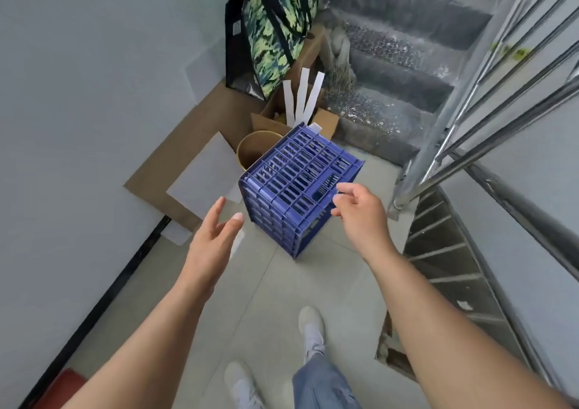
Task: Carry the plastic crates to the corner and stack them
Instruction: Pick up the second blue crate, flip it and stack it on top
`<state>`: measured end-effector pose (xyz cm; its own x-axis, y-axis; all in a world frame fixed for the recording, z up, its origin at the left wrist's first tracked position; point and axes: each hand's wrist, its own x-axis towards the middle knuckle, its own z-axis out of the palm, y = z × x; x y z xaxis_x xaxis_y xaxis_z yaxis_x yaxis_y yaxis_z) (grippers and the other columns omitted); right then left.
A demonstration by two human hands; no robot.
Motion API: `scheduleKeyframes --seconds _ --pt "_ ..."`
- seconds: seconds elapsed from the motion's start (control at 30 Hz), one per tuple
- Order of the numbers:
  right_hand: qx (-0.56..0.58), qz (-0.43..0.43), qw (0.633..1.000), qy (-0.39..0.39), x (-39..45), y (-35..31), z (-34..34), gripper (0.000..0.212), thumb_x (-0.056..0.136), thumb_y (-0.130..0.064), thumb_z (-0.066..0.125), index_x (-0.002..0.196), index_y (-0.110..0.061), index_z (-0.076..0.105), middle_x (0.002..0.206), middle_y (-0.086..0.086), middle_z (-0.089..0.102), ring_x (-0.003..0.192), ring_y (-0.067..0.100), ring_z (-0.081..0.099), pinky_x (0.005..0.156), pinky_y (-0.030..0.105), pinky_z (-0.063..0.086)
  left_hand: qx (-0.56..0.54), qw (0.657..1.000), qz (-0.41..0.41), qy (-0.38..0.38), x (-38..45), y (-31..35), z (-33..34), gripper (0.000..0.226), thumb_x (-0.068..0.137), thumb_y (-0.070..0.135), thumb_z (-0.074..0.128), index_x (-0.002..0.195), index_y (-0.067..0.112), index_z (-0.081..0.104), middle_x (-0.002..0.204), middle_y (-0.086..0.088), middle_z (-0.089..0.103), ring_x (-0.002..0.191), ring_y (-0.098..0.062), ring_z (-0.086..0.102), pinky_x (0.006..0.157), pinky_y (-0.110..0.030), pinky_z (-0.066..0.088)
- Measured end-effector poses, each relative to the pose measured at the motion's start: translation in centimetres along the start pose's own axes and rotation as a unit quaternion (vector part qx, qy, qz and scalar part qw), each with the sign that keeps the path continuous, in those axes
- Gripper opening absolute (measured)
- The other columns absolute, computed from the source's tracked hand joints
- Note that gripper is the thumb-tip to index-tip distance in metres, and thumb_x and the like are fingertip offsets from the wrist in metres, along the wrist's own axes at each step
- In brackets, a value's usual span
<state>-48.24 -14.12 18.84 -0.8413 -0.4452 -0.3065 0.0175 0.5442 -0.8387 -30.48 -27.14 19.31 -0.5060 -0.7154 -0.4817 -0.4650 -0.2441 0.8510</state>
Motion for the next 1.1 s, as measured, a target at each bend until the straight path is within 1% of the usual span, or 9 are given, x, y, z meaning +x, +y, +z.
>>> scheduleKeyframes --seconds 0.13,0.37,0.5,0.63,0.7,0.8,0.93,1.03,1.1 --pt "-0.13 -0.014 0.988 -0.076 8.2 2.8 -1.3 0.033 0.092 -0.018 0.049 0.123 -0.021 0.059 0.115 0.003 0.064 0.106 0.019 0.059 0.089 0.029 0.042 -0.016 0.999 -0.036 0.027 3.2 0.3 3.2 0.056 0.091 0.04 0.052 0.143 0.039 0.032 0.134 -0.001 0.056 0.117 -0.017 0.055 0.104 -0.039 0.04" --pt "-0.285 -0.032 0.939 -0.188 19.5 7.6 -1.5 0.035 0.09 -0.019 0.056 0.125 -0.027 0.058 0.122 0.005 0.053 0.098 0.022 0.058 0.092 0.035 0.046 -0.015 0.996 -0.077 0.034 8.7 -1.0 9.4 0.045 0.094 0.036 0.047 0.139 0.036 0.039 0.137 -0.001 0.051 0.119 -0.019 0.053 0.106 -0.043 0.04" --pt "-0.342 -0.06 0.906 -0.243 23.1 9.4 0.1 0.038 0.09 -0.02 0.057 0.127 -0.029 0.056 0.129 0.004 0.048 0.106 0.022 0.056 0.093 0.035 0.046 -0.017 0.995 -0.084 0.042 11.2 -2.1 11.6 0.041 0.095 0.035 0.047 0.135 0.039 0.043 0.135 0.002 0.053 0.117 -0.016 0.055 0.104 -0.041 0.042" --pt "-0.428 -0.101 0.848 -0.295 25.7 11.3 2.1 0.042 0.091 -0.016 0.055 0.13 -0.031 0.053 0.136 0.003 0.043 0.125 0.023 0.041 0.102 0.033 0.034 -0.023 0.995 -0.085 0.053 13.2 -3.4 12.1 0.029 0.094 0.035 0.048 0.119 0.049 0.046 0.126 0.006 0.057 0.112 -0.013 0.058 0.1 -0.039 0.045" --pt "-0.481 -0.126 0.806 -0.32 26.4 12.4 3.3 0.046 0.091 -0.012 0.052 0.132 -0.032 0.052 0.141 0.003 0.038 0.131 0.024 0.034 0.109 0.037 0.026 -0.025 0.994 -0.087 0.06 14.0 -4.2 12.1 0.029 0.094 0.034 0.048 0.12 0.047 0.046 0.125 0.006 0.058 0.112 -0.013 0.058 0.099 -0.039 0.045" --pt "-0.538 -0.168 0.748 -0.352 27.0 13.9 4.7 0.047 0.091 -0.009 0.05 0.131 -0.033 0.052 0.146 0.001 0.034 0.131 0.026 0.031 0.111 0.038 0.021 -0.029 0.993 -0.093 0.071 14.9 -5.4 11.9 0.029 0.094 0.035 0.049 0.121 0.045 0.047 0.123 0.008 0.059 0.111 -0.013 0.059 0.098 -0.038 0.045" --pt "-0.591 -0.211 0.675 -0.388 27.2 15.1 6.0 0.046 0.088 -0.001 0.046 0.122 -0.032 0.052 0.137 -0.002 0.044 0.126 0.026 0.034 0.111 0.042 0.022 -0.034 0.992 -0.099 0.077 15.4 -6.9 11.1 0.032 0.094 0.036 0.049 0.125 0.044 0.046 0.128 0.005 0.057 0.111 -0.013 0.059 0.097 -0.038 0.046" --pt "-0.585 -0.207 0.692 -0.37 28.0 15.7 6.5 0.039 0.084 0.004 0.046 0.11 -0.025 0.046 0.116 -0.002 0.055 0.118 0.026 0.041 0.111 0.044 0.021 -0.042 0.991 -0.1 0.082 15.3 -7.9 10.4 0.038 0.094 0.037 0.048 0.131 0.039 0.045 0.13 0.004 0.056 0.111 -0.014 0.059 0.097 -0.038 0.046" --pt "-0.592 -0.205 0.692 -0.359 28.6 16.1 6.8 0.041 0.086 -0.001 0.05 0.118 -0.025 0.044 0.116 -0.001 0.058 0.117 0.026 0.044 0.115 0.048 0.014 -0.051 0.989 -0.103 0.089 15.0 -8.5 9.9 0.04 0.093 0.037 0.049 0.132 0.038 0.045 0.13 0.004 0.056 0.111 -0.013 0.059 0.097 -0.038 0.046"
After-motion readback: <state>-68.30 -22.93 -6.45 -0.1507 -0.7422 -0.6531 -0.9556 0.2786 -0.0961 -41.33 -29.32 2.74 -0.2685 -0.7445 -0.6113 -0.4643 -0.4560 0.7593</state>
